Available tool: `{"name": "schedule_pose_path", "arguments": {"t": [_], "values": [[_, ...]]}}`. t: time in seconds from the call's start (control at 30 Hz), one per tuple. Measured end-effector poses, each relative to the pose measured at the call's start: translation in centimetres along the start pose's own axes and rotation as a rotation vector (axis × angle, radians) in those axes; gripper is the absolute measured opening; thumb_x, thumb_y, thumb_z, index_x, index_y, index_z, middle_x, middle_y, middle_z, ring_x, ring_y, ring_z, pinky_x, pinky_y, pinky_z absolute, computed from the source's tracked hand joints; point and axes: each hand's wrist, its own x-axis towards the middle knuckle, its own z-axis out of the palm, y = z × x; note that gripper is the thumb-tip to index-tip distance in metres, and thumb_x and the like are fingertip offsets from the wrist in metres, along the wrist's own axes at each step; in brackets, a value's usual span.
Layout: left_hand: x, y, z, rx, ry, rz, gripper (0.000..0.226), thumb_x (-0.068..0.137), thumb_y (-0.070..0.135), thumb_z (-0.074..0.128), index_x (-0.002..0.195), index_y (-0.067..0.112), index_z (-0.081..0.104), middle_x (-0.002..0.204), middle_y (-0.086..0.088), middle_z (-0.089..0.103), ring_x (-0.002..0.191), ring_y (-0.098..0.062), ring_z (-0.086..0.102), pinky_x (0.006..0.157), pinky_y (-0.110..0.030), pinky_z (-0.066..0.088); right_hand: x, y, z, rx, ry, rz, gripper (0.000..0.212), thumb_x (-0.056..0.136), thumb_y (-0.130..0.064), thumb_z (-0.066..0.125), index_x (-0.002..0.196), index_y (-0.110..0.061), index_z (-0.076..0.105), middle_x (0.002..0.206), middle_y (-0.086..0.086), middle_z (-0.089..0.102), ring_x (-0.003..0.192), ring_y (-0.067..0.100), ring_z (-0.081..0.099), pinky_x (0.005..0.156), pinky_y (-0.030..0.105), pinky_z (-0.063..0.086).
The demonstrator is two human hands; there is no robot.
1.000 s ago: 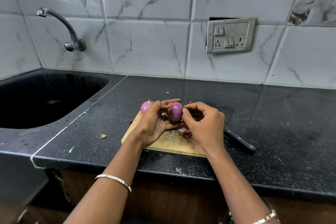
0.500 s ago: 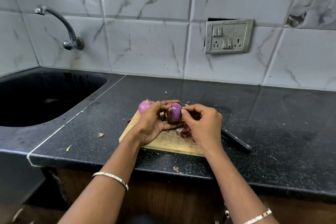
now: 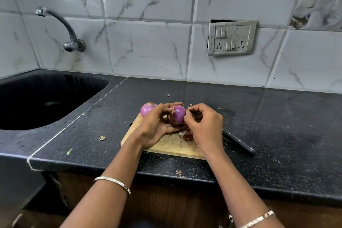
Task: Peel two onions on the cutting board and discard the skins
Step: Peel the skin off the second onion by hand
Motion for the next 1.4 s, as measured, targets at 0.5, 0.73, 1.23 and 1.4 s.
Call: {"name": "schedule_pose_path", "arguments": {"t": [0.5,0.73,1.23,1.4], "values": [[-0.3,0.2,-0.1,-0.144,0.025,0.009,0.048,0.098,0.01,0.034,0.138,-0.008,0.051,0.138,-0.037,0.053,0.123,-0.053,0.057,0.087,-0.061,0.058,0.4,0.6,-0.6,0.057,0.099,0.176,0.007,0.088,-0.011,0.071,0.089,-0.018,0.071,0.083,-0.008,0.07,0.076,0.002,0.063,0.066,0.007,0.046],[-0.2,0.4,0.1,-0.114,0.056,0.035,0.043,0.103,0.013,0.032,0.134,-0.006,0.053,0.127,-0.03,0.058,0.091,-0.033,0.073,0.078,-0.052,0.063,0.1,-0.4,-0.8,0.123,-0.008,0.096,0.003,0.086,-0.022,0.077,0.089,-0.022,0.078,0.08,-0.016,0.074,0.077,-0.004,0.067,0.069,0.007,0.048],[-0.4,0.4,0.2,-0.077,0.035,0.038,0.039,0.104,0.014,0.031,0.13,-0.001,0.054,0.121,-0.024,0.06,0.086,-0.027,0.073,0.07,-0.045,0.063,0.0,-0.2,-0.5,0.177,-0.033,0.048,0.006,0.083,-0.014,0.081,0.082,-0.02,0.081,0.075,-0.014,0.075,0.072,0.0,0.069,0.069,0.016,0.054],[-0.5,0.5,0.4,-0.099,0.015,0.041,0.029,0.106,0.016,0.034,0.116,0.002,0.058,0.109,-0.021,0.07,0.087,-0.028,0.075,0.071,-0.044,0.064,0.0,0.1,-0.2,0.136,-0.021,0.054,0.009,0.082,-0.011,0.077,0.079,-0.019,0.077,0.07,-0.013,0.071,0.065,0.0,0.065,0.062,0.011,0.047]]}}
